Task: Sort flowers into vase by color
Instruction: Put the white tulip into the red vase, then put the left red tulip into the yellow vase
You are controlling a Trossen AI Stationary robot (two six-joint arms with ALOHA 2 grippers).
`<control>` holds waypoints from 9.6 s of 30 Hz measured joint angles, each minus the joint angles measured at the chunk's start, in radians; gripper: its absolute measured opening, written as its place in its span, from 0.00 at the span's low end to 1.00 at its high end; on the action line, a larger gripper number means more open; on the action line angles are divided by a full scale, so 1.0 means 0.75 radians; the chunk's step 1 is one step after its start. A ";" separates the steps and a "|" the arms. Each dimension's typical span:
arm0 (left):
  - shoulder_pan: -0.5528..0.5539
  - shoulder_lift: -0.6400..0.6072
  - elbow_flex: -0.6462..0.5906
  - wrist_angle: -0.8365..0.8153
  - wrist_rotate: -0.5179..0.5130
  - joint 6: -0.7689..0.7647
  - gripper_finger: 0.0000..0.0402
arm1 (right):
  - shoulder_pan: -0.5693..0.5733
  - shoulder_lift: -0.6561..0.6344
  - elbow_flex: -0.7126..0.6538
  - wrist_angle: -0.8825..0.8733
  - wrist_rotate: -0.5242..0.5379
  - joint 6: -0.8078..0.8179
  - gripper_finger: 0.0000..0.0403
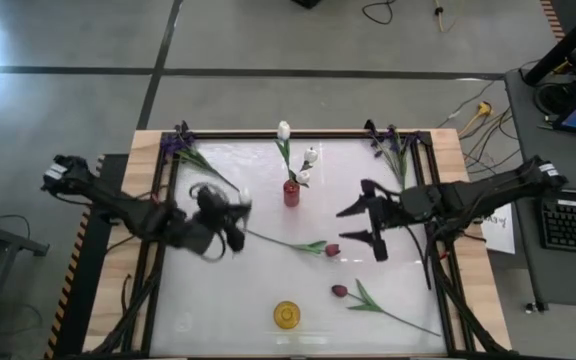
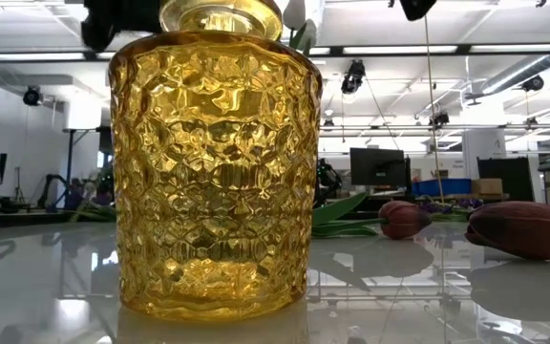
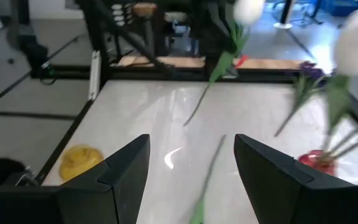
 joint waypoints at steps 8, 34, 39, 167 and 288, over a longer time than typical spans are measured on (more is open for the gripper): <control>-0.122 0.284 0.029 0.820 -0.066 0.650 0.00 | 0.090 0.247 -0.003 0.324 0.032 -0.012 0.56; -0.089 0.766 0.672 0.766 0.059 1.000 0.00 | 0.096 0.484 0.196 0.402 0.034 -0.001 0.40; -0.053 0.766 0.652 0.762 0.057 0.950 0.00 | 0.096 0.484 0.196 0.380 0.033 -0.017 0.19; 0.217 0.571 0.373 0.032 0.697 0.546 0.38 | -0.363 0.389 0.285 0.197 0.304 -0.084 0.60; 0.306 0.956 0.382 0.330 0.809 0.652 0.02 | -0.158 0.167 0.284 -0.557 0.381 0.087 0.56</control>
